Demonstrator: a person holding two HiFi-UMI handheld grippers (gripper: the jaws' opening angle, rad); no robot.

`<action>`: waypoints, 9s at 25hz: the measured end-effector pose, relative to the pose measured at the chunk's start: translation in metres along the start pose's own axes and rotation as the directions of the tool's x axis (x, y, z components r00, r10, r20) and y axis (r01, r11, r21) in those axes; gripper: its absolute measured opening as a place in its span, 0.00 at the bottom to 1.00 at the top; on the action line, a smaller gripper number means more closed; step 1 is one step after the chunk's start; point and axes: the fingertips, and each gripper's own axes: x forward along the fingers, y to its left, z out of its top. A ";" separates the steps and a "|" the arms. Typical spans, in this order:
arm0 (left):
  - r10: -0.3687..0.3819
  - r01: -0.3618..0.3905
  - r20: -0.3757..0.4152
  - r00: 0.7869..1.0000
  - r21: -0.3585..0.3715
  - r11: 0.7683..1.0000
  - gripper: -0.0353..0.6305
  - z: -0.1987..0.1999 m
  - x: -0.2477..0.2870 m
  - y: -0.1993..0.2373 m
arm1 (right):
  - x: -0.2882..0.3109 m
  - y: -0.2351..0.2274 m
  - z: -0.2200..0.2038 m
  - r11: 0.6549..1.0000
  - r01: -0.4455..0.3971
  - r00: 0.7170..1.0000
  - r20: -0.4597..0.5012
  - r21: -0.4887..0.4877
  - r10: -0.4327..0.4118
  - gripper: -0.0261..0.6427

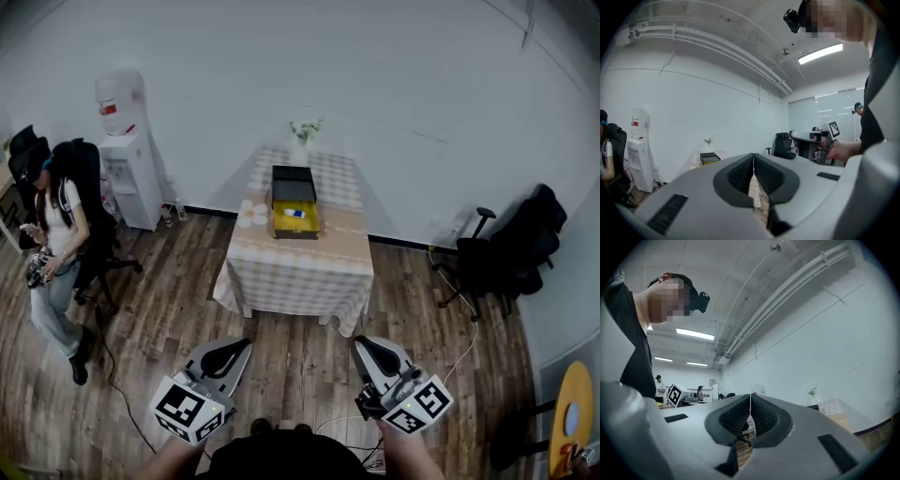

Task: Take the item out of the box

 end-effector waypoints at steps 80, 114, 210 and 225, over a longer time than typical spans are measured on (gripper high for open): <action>0.029 -0.032 -0.038 0.999 -0.074 0.997 0.08 0.028 0.377 0.308 | 0.305 -0.383 -0.058 0.971 -0.082 0.986 -0.127 0.225 0.112 0.10; 0.093 -0.106 -0.097 0.991 -0.127 0.986 0.08 0.018 0.438 0.369 | 0.401 -0.457 -0.133 0.979 -0.188 0.877 -0.434 0.085 0.206 0.10; 0.036 -0.037 -0.038 0.999 -0.029 0.999 0.08 0.074 0.446 0.375 | 0.414 -0.437 0.000 0.963 -0.270 0.957 -0.108 0.015 0.270 0.24; 0.046 -0.046 -0.011 0.999 -0.024 0.999 0.08 0.077 0.449 0.377 | 0.360 -0.459 0.049 0.977 -0.211 0.974 0.073 -0.023 0.212 0.24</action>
